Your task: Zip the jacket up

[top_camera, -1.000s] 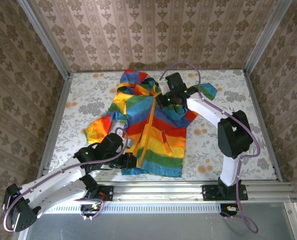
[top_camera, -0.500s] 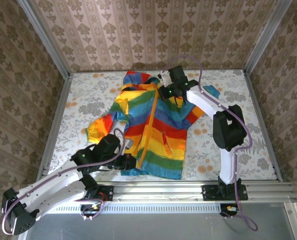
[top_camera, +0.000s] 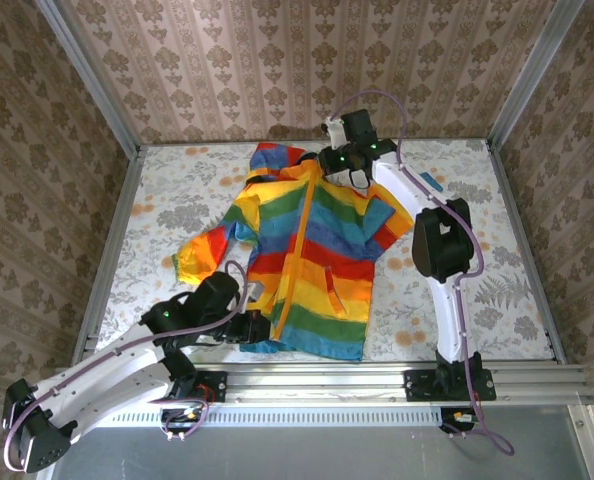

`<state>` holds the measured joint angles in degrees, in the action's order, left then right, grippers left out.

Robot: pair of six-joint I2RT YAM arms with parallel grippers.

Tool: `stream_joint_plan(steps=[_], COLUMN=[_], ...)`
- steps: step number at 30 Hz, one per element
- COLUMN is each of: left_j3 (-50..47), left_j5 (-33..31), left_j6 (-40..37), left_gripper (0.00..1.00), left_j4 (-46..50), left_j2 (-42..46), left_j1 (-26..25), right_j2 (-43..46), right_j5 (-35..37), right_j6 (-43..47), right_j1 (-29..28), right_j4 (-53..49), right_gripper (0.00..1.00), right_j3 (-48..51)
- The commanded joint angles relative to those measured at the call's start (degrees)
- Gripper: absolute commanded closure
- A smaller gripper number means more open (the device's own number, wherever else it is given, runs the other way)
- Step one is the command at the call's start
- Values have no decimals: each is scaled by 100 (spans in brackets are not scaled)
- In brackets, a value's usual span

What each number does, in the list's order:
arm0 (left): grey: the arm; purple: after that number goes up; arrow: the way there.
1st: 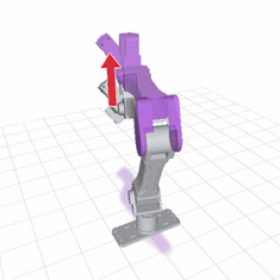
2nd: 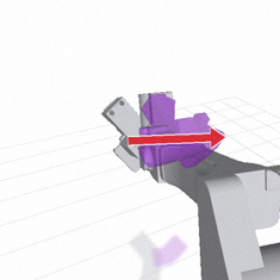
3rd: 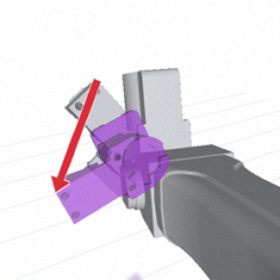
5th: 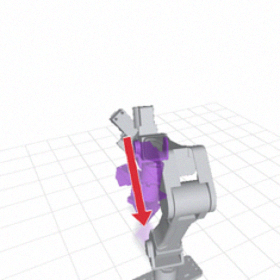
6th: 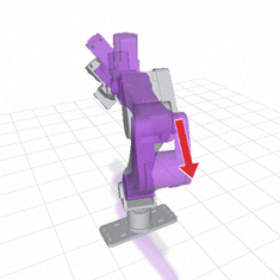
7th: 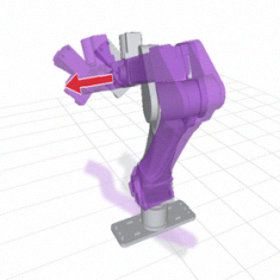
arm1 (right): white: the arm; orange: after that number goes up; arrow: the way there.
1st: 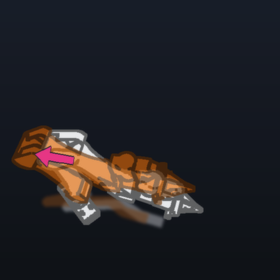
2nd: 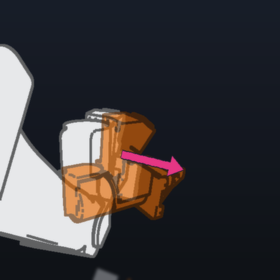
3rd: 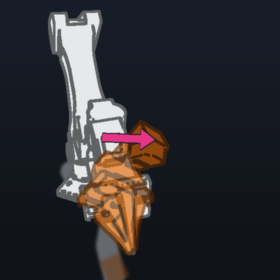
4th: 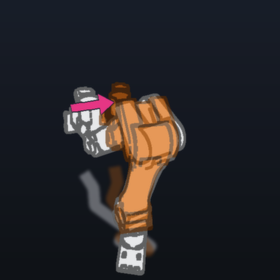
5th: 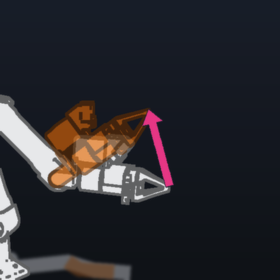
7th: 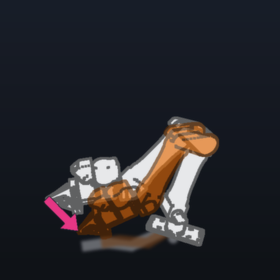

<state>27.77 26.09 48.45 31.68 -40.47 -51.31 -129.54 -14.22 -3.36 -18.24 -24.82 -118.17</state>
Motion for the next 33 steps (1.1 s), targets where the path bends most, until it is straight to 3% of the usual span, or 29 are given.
stream_joint_plan(steps=[1,9,16,21,27,31,33], left_j3=[-131,-227,-369,-404,-439,-274,-127], left_j5=[296,248,192,147,178,76,37], left_j6=[165,234,232,80,-78,-230,-374], left_gripper=[100,100,100,100,100,77,70], left_j4=[383,85,-236,-123,-60,179,330], left_j2=[56,-178,-599,-652,-719,-779,-746], left_j1=[-54,-33,231,619,865,952,1010], right_j2=[-268,-767,-912,-517,452,1117,1416], right_j5=[130,87,33,24,-3,40,98], right_j6=[-113,-163,-253,-312,-527,-637,-657], right_j1=[175,216,215,205,176,150,152], right_j4=[47,-146,-220,42,749,1093,1192], right_gripper=[100,100,100,100,100,100,100], right_j3=[-607,-1405,-1445,-741,985,2080,2506])
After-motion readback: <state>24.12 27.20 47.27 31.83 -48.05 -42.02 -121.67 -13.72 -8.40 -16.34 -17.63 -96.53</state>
